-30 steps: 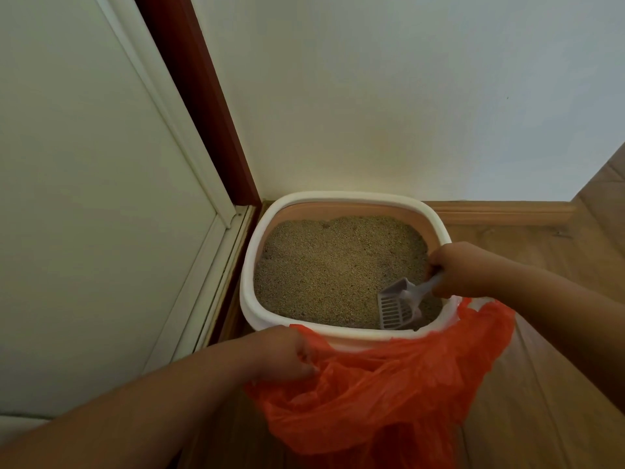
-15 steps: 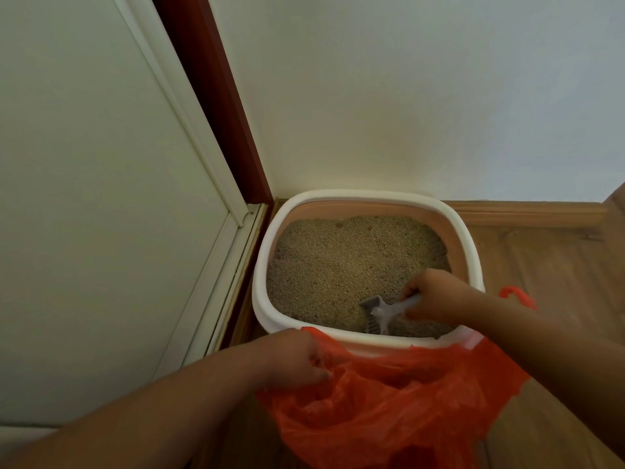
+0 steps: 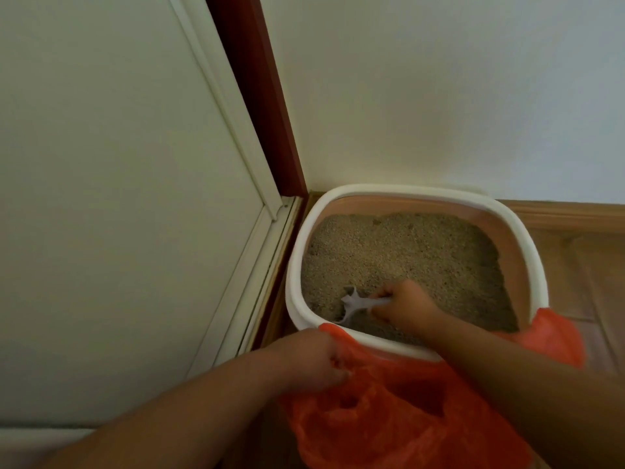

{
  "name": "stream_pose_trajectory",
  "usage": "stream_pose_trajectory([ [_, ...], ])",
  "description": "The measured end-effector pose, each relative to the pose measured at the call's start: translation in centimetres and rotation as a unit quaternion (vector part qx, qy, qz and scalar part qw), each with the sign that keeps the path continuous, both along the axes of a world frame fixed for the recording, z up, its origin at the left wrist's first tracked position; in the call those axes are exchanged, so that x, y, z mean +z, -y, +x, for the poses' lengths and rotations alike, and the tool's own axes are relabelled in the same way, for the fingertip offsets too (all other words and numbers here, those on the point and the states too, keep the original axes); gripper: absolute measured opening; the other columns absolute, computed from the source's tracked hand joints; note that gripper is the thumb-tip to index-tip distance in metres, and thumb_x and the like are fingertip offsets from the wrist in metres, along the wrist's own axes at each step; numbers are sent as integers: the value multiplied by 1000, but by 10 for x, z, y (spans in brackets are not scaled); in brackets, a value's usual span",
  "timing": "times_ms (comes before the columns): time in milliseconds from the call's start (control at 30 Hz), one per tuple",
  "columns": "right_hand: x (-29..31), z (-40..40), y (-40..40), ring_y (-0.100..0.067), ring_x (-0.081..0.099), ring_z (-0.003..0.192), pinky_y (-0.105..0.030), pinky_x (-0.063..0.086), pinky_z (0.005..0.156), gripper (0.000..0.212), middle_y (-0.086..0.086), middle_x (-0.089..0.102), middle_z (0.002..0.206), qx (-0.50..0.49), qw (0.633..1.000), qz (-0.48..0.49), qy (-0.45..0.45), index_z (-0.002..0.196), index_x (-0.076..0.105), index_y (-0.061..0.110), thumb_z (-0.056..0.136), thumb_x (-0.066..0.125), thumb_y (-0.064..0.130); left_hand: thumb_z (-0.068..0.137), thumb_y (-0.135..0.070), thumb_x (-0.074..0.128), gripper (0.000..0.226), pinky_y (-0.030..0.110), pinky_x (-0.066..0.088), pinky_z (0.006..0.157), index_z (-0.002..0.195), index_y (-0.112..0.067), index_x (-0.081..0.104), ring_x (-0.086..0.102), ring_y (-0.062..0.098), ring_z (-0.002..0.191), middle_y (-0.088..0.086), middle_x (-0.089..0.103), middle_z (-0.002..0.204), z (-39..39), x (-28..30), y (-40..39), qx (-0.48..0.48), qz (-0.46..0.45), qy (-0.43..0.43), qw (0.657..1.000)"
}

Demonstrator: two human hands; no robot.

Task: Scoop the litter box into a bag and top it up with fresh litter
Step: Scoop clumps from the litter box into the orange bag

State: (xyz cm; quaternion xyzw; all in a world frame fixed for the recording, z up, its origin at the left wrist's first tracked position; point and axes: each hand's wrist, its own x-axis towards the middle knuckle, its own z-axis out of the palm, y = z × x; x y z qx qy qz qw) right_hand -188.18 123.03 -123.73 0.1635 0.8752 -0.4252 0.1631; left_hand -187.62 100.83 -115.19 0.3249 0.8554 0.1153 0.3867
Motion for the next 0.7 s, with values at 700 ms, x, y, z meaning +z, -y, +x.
stream_pose_trajectory([
  [700,37,36,-81,-20,70,87,-27,58,67,36,-11,73,110,-248,892,-378,-21,117,70,13,85,74,-2,99,-41,61,23,23,44,72,86,-26,72,60,8,78,1,73,95,9,-1,-20,2,-20,-51,999],
])
